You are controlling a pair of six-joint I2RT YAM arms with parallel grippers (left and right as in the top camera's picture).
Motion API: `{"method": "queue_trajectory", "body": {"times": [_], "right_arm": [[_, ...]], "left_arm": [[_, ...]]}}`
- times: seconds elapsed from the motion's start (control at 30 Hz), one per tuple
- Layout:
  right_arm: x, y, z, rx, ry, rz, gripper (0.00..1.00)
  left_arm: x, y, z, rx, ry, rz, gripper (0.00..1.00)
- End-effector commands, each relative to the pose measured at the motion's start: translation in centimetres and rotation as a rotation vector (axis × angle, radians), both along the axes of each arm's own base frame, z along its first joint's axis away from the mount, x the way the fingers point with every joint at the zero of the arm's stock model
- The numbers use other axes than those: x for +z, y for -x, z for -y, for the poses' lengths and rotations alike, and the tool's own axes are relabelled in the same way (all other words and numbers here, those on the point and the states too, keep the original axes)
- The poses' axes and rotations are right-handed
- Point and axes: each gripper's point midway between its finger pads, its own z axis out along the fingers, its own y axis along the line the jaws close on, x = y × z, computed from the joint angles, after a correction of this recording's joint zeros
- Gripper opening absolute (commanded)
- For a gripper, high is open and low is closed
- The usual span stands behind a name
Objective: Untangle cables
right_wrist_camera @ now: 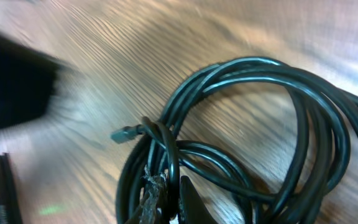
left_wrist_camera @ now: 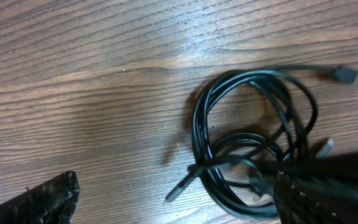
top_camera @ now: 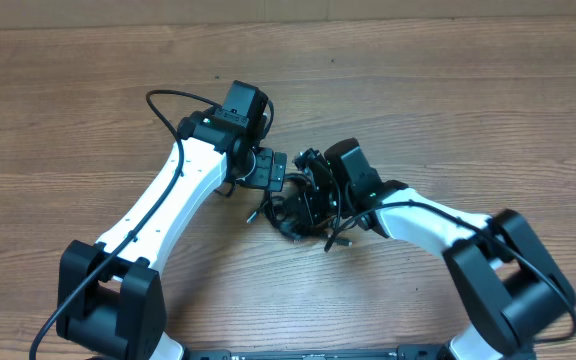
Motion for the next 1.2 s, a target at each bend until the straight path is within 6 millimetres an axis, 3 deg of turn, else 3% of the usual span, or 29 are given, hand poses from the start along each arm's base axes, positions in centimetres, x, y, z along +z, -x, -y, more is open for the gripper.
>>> {"method": "queue_trajectory", "body": {"times": [0.0, 0.37, 0.83, 1.17], "right_arm": [[3.8, -0.3, -0.3, -0.001, -0.07, 0.061, 0.04], [7.9, -0.7, -0.1, -0.027, -0.115, 0.149, 0.04], [7.3, -2.4, 1.1, -0.174, -0.067, 0.132, 0.04], [4.9, -0.2, 2.2, -0.16, 0.018, 0.013, 0.05]], "left_arm": [[-0.4, 0.2, -0.1, 0.012, -0.012, -0.01, 1.0], [-0.4, 0.2, -0.1, 0.012, -0.012, -0.01, 1.0], [-0.5, 0.8, -0.4, 0.011, -0.021, -0.033, 1.0], [-0.5, 0.5, -0.8, 0.029, -0.043, -0.021, 1.0]]}}
